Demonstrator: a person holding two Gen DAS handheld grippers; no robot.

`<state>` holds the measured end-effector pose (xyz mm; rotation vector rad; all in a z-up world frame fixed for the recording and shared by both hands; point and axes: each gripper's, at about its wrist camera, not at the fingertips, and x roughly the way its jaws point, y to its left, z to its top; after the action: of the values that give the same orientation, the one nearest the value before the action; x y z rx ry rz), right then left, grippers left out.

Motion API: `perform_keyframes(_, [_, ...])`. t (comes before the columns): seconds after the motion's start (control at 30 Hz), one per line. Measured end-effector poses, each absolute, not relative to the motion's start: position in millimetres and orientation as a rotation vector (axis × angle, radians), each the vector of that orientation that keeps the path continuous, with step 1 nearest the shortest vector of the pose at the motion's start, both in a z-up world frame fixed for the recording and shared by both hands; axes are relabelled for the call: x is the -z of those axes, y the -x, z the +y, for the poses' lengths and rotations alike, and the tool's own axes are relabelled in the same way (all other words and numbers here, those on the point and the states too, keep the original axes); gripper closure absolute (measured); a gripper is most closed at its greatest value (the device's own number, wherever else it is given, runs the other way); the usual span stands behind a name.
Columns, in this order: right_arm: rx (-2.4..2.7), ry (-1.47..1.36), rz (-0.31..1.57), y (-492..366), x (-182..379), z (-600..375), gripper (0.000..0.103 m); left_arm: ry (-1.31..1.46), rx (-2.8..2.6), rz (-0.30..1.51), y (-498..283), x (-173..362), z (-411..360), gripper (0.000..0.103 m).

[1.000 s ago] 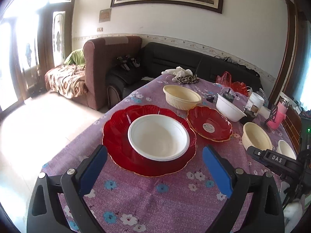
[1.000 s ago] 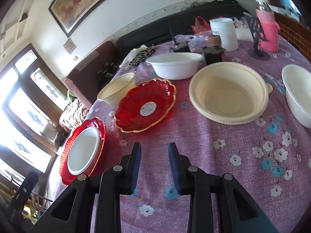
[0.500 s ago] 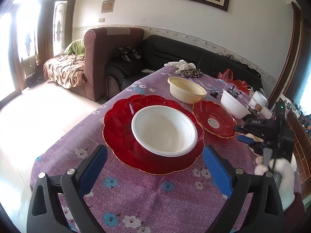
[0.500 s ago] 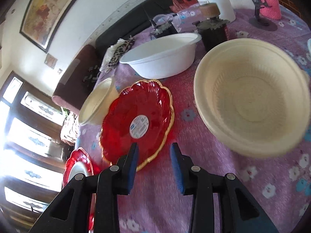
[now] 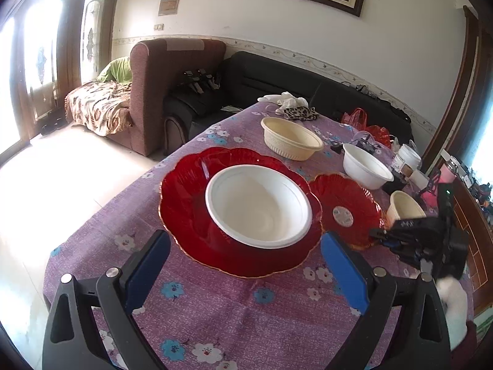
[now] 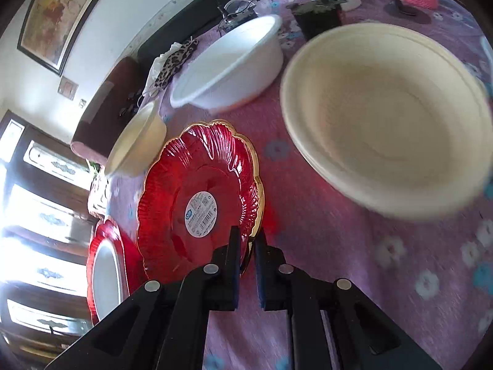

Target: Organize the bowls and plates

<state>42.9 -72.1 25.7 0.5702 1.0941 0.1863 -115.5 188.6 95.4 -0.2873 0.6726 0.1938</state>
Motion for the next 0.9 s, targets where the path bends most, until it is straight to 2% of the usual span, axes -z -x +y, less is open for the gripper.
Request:
perform_keyframes(0.27, [-0.24, -0.483, 1.177, 44.6, -26.3, -129.2, 0.094, 0.232, -0.086, 0.692, 115.7, -97.5, 154.5, 0.005])
perform_keyframes(0.43, [-0.241, -0.432, 1.18, 83.4, -27.0, -164.3, 0.094, 0.242, 0.049, 0.809, 101.8, -74.3, 118.6, 0.005])
perform_keyframes(0.77, [-0.221, -0.405, 1.126, 97.4, -27.9, -180.7, 0.094, 0.161, 0.205, 0.999, 53.4, -20.4, 38.7, 0.005])
perform_keyframes(0.83, [-0.223, -0.412, 1.119, 96.6, -27.2, -179.3, 0.094, 0.191, 0.233, 1.045, 49.9, -11.9, 35.3, 0.009])
perform_keyframes(0.87, [-0.226, -0.412, 1.115, 97.4, -27.3, -179.3, 0.094, 0.177, 0.226, 1.021, 51.9, -14.2, 33.5, 0.023])
perform_keyframes(0.9, [-0.235, -0.416, 1.108, 97.7, -28.0, -177.8, 0.094, 0.176, 0.257, 1.026, 52.1, -15.2, 30.7, 0.057])
